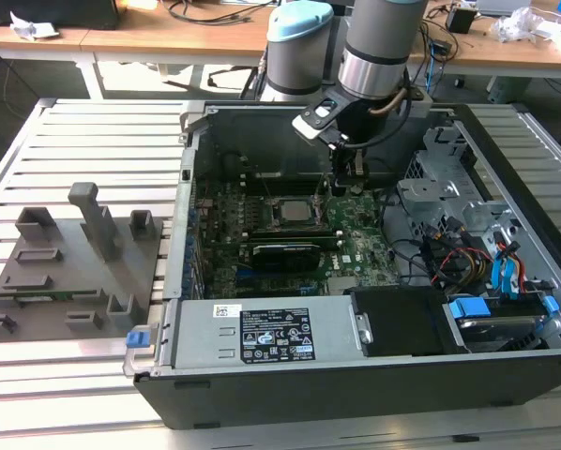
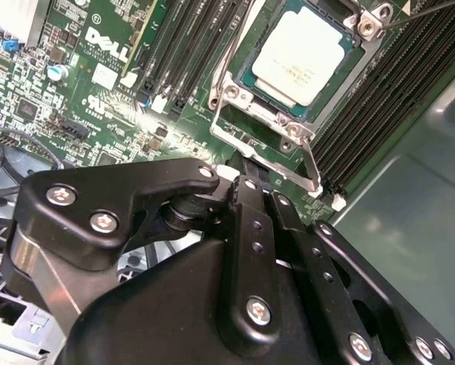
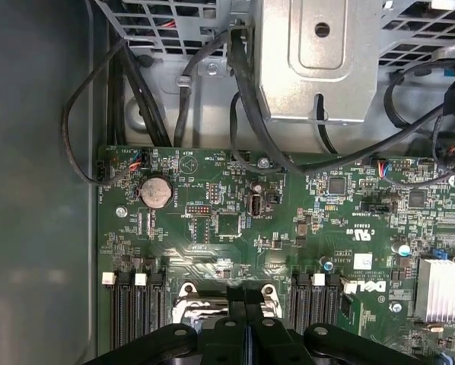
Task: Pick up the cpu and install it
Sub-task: 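Close the cpu cover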
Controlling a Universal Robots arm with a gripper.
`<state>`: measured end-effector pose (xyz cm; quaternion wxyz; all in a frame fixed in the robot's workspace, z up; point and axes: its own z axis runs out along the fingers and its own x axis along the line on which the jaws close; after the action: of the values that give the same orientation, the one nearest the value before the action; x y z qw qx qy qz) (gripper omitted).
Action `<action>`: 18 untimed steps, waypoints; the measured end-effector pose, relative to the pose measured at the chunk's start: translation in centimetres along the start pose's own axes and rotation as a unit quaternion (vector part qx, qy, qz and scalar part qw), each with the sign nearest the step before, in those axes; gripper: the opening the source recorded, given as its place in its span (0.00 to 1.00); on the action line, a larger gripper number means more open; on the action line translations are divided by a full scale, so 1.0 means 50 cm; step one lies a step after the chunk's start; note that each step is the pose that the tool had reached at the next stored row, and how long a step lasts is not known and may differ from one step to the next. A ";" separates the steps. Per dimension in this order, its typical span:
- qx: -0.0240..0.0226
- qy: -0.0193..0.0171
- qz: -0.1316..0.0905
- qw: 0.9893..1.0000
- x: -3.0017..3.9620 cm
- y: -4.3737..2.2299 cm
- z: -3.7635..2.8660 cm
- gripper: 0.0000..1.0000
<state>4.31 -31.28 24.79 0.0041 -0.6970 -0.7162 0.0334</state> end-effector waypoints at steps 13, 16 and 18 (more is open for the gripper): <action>0.000 0.000 0.000 1.000 0.001 -0.027 0.001 0.11; 0.000 0.000 0.000 1.000 0.001 -0.034 0.002 0.11; 0.000 0.000 0.000 1.000 0.001 -0.036 0.002 0.11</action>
<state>2.49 -31.28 24.78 0.0041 -0.6970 -0.7162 0.0334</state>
